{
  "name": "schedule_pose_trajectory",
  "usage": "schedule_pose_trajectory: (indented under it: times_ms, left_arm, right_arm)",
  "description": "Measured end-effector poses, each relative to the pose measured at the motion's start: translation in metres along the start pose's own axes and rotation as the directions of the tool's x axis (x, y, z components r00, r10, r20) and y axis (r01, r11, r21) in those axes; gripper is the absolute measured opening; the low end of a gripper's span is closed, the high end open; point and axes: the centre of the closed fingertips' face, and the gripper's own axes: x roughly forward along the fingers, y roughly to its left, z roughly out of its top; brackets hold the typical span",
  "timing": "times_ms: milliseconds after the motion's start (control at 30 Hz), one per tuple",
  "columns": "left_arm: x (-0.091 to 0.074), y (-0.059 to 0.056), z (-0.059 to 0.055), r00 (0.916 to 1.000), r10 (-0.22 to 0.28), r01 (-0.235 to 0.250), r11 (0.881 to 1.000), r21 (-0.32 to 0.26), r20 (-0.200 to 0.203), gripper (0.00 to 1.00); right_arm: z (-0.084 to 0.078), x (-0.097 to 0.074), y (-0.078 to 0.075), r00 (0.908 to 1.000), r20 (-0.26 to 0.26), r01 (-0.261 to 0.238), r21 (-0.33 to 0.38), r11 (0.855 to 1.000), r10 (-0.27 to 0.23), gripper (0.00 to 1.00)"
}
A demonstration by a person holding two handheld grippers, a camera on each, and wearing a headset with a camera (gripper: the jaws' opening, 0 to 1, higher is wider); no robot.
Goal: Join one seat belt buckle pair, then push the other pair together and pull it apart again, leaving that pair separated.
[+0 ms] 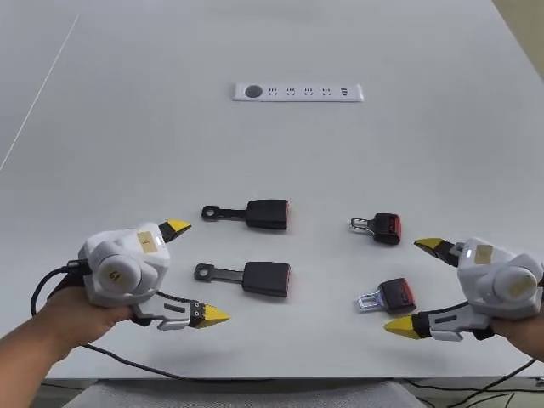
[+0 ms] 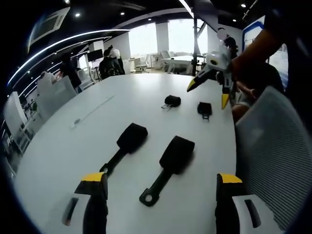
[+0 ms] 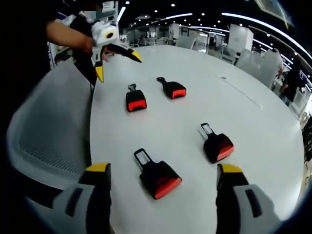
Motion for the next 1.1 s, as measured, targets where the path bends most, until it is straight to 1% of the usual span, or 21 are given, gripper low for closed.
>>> schedule_pose_trajectory:
  times_ms: [67, 167, 233, 300, 433, 533, 567, 633, 667, 700, 733, 767, 800, 867, 900, 933, 967, 1000, 1033, 1067, 1100]
  left_arm:
    - [0.006, -0.001, 0.001, 0.9998, -0.018, 0.018, 1.0, 0.01, -0.008, 0.94]
    - [0.013, 0.0, 0.003, 0.9992, -0.038, 0.039, 0.999, 0.024, -0.013, 0.92]
    - [0.018, 0.0, 0.003, 0.9982, -0.055, 0.056, 0.998, 0.036, -0.025, 0.9]
    - [0.023, -0.001, 0.002, 0.9965, -0.075, 0.077, 0.995, 0.06, -0.036, 0.88]
    - [0.034, -0.004, -0.001, 0.9917, -0.111, 0.116, 0.989, 0.087, -0.065, 0.87]
    - [0.042, -0.005, 0.001, 0.9884, -0.135, 0.141, 0.986, 0.086, -0.068, 0.87]
    - [0.045, -0.006, 0.001, 0.9867, -0.145, 0.152, 0.984, 0.09, -0.072, 0.86]
    - [0.053, -0.01, 0.001, 0.9804, -0.177, 0.186, 0.976, 0.115, -0.088, 0.84]
    - [0.055, -0.013, 0.0, 0.9765, -0.192, 0.203, 0.972, 0.121, -0.098, 0.83]
    - [0.058, -0.015, -0.002, 0.9718, -0.207, 0.222, 0.966, 0.134, -0.112, 0.83]
    - [0.06, -0.016, -0.003, 0.9692, -0.215, 0.232, 0.962, 0.147, -0.12, 0.82]
    - [0.064, -0.017, -0.004, 0.9648, -0.227, 0.246, 0.957, 0.156, -0.134, 0.81]
    - [0.066, -0.019, -0.004, 0.9613, -0.237, 0.258, 0.952, 0.161, -0.141, 0.81]
    - [0.07, -0.022, -0.002, 0.9565, -0.252, 0.276, 0.945, 0.175, -0.146, 0.79]
    - [0.073, -0.023, -0.003, 0.9528, -0.264, 0.289, 0.939, 0.185, -0.15, 0.78]
    - [0.075, -0.023, -0.004, 0.9509, -0.269, 0.295, 0.936, 0.191, -0.154, 0.76]
    - [0.076, -0.024, -0.006, 0.9475, -0.273, 0.304, 0.932, 0.199, -0.166, 0.74]
    - [0.077, -0.025, -0.01, 0.9404, -0.282, 0.32, 0.924, 0.211, -0.189, 0.73]
    - [0.078, -0.026, -0.011, 0.9372, -0.288, 0.328, 0.919, 0.219, -0.197, 0.71]
    - [0.079, -0.028, -0.011, 0.9347, -0.295, 0.337, 0.913, 0.229, -0.198, 0.69]
    - [0.079, -0.029, -0.011, 0.9319, -0.303, 0.345, 0.91, 0.23, -0.2, 0.67]
  right_arm:
    - [-0.001, 0.002, -0.002, 0.9999, -0.005, -0.013, -0.004, 1.0, 0.013, 0.87]
    - [-0.006, 0.006, -0.004, 0.999, -0.028, -0.034, -0.03, 0.999, 0.034, 0.85]
    - [-0.007, 0.007, -0.004, 0.9981, -0.039, -0.049, -0.039, 0.998, 0.047, 0.84]
    - [-0.008, 0.009, -0.002, 0.9962, -0.051, -0.073, -0.054, 0.996, 0.07, 0.83]
    - [-0.013, 0.013, 0.003, 0.9896, -0.085, -0.124, -0.091, 0.988, 0.116, 0.79]
    - [-0.017, 0.015, 0.003, 0.9838, -0.112, -0.153, -0.117, 0.981, 0.14, 0.77]
    - [-0.017, 0.016, 0.005, 0.9806, -0.117, -0.171, -0.119, 0.978, 0.158, 0.76]
    - [-0.018, 0.018, 0.005, 0.9762, -0.125, -0.193, -0.128, 0.973, 0.177, 0.74]
    - [-0.02, 0.018, 0.003, 0.9744, -0.131, -0.2, -0.133, 0.971, 0.183, 0.73]
    - [-0.021, 0.019, 0.003, 0.9708, -0.14, -0.214, -0.139, 0.967, 0.195, 0.73]
    - [-0.021, 0.02, 0.003, 0.9685, -0.145, -0.223, -0.142, 0.964, 0.203, 0.73]
    - [-0.022, 0.02, 0.004, 0.9666, -0.15, -0.23, -0.147, 0.962, 0.208, 0.72]
    - [-0.023, 0.02, 0.005, 0.962, -0.162, -0.244, -0.152, 0.958, 0.219, 0.72]
    - [-0.025, 0.02, 0.005, 0.9563, -0.174, -0.263, -0.161, 0.951, 0.235, 0.72]
    - [-0.026, 0.02, 0.005, 0.9553, -0.176, -0.266, -0.164, 0.95, 0.237, 0.71]
    - [-0.026, 0.02, 0.004, 0.9556, -0.175, -0.267, -0.171, 0.948, 0.237, 0.71]
    - [-0.026, 0.019, 0.003, 0.9546, -0.174, -0.271, -0.171, 0.947, 0.242, 0.71]
    - [-0.025, 0.02, 0.003, 0.9533, -0.172, -0.277, -0.17, 0.946, 0.248, 0.7]
    - [-0.025, 0.019, 0.003, 0.9526, -0.173, -0.279, -0.169, 0.945, 0.25, 0.7]
    - [-0.025, 0.019, 0.003, 0.9507, -0.176, -0.285, -0.171, 0.943, 0.255, 0.68]
    - [-0.026, 0.018, 0.003, 0.9492, -0.179, -0.29, -0.175, 0.941, 0.259, 0.67]
